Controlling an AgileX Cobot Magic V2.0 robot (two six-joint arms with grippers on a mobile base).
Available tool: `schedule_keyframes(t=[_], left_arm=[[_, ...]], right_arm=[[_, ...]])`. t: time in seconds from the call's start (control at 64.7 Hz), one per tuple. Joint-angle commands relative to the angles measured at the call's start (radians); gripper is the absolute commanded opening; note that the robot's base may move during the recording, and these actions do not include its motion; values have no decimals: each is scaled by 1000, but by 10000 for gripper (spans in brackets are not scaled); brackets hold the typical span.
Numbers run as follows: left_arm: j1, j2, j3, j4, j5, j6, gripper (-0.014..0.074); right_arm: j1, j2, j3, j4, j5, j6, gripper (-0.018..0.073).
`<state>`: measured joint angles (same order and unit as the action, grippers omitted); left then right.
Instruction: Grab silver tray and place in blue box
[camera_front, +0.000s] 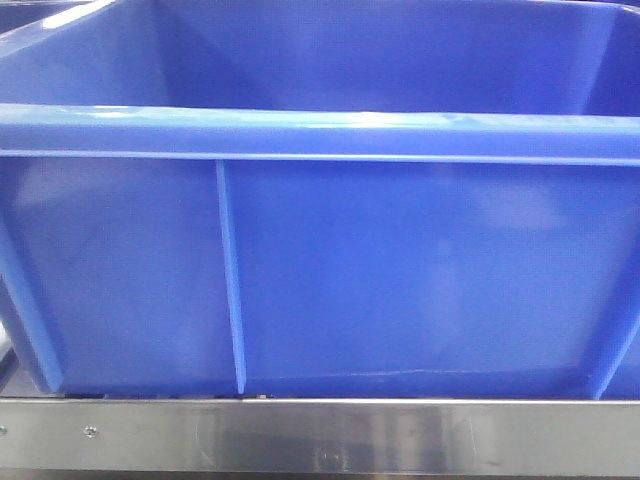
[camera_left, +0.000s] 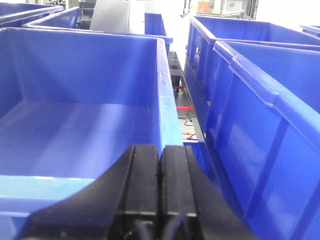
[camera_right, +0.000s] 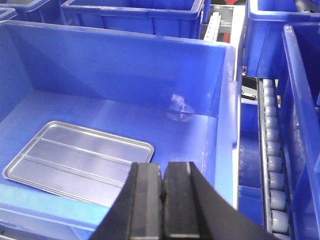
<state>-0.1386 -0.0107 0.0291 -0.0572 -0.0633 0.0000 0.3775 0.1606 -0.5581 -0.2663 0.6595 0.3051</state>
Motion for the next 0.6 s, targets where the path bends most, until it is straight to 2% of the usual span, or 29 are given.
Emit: schedule_keyframes(t=[0.0, 0.51, 0.587], left_arm=[[3, -20, -3, -8, -91, 0, -95], [3, -20, -3, -8, -91, 0, -95], [3, -20, -3, -8, -91, 0, -95]], right_arm=[[-5, 15, -25, -25, -82, -11, 56], [-5, 15, -24, -27, -80, -11, 56], [-28, 15, -15, -36, -92, -12, 56]])
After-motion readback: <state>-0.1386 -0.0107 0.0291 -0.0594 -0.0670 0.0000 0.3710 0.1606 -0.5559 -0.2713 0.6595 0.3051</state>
